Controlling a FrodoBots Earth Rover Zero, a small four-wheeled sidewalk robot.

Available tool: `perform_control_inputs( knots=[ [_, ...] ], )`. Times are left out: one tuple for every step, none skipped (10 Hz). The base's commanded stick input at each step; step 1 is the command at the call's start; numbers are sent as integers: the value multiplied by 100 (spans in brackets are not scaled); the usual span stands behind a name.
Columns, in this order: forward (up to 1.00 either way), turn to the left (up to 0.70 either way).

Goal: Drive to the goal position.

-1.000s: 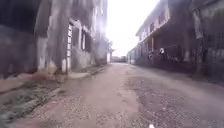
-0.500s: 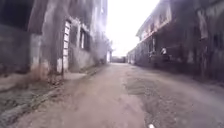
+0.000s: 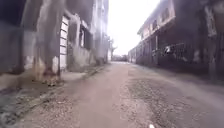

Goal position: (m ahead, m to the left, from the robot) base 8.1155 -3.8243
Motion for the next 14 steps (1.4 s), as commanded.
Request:
perform_control_inputs(
  knots=[
    [50, 0],
    [50, 0],
    [50, 0],
    [50, 0],
    [50, 0],
    [50, 0],
    [50, 0],
    [50, 0],
    [50, 0],
    [50, 0],
    [50, 0],
    [50, 0],
    [50, 0],
    [50, 0]
  ],
)
